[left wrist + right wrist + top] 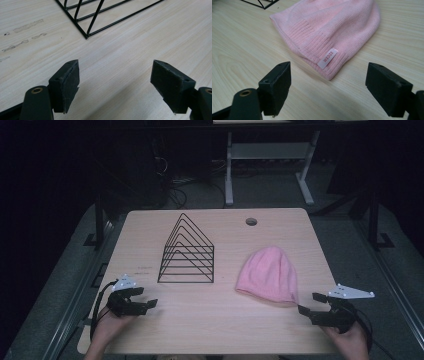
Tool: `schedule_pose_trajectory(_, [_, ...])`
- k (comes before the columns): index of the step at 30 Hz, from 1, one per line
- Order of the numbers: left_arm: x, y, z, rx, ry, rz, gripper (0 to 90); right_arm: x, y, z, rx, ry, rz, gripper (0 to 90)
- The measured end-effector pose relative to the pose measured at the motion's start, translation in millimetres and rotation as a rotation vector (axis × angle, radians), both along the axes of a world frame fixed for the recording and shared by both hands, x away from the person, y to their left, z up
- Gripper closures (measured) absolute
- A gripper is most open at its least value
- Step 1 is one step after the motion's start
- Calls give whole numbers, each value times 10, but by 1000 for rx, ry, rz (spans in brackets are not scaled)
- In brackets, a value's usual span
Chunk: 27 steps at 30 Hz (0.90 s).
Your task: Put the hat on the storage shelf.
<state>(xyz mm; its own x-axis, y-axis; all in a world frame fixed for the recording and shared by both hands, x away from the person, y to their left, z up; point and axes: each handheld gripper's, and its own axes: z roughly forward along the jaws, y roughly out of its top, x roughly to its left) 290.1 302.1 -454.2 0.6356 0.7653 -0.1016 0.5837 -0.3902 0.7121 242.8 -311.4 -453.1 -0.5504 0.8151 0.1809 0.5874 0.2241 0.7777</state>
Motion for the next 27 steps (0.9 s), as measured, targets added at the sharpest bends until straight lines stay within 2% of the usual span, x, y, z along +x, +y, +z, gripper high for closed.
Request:
schedule_pose_trajectory(4, [7, -10, -9, -4, 4, 1, 230, 6, -15, 4, 6, -14, 5, 200])
schedule_pose_trajectory(5, [14, -5, -10, 7, 0, -6, 230, 9, -18, 4, 10, -10, 3, 194])
schedule_pose_trajectory(9, [17, 0, -15, 1, 1, -5, 230, 38, -15, -3, 8, 9, 0, 179])
schedule_pose_trajectory(12, [11, 1, -19, -9, 5, -1, 229, 56, -3, 3, 9, 4, 4, 176])
schedule_pose_trajectory(16, [9, 5, -9, 4, -3, -12, 229, 69, 24, 20, 10, 9, 9, 174])
schedule_pose_trajectory(21, [0, -1, -8, 1, -2, -8, 229, 116, 39, 40, 9, 7, 19, 168])
schedule_pose_trajectory(27, [7, -6, -6, 3, -6, -7, 229, 185, 61, 53, 4, 23, 29, 164])
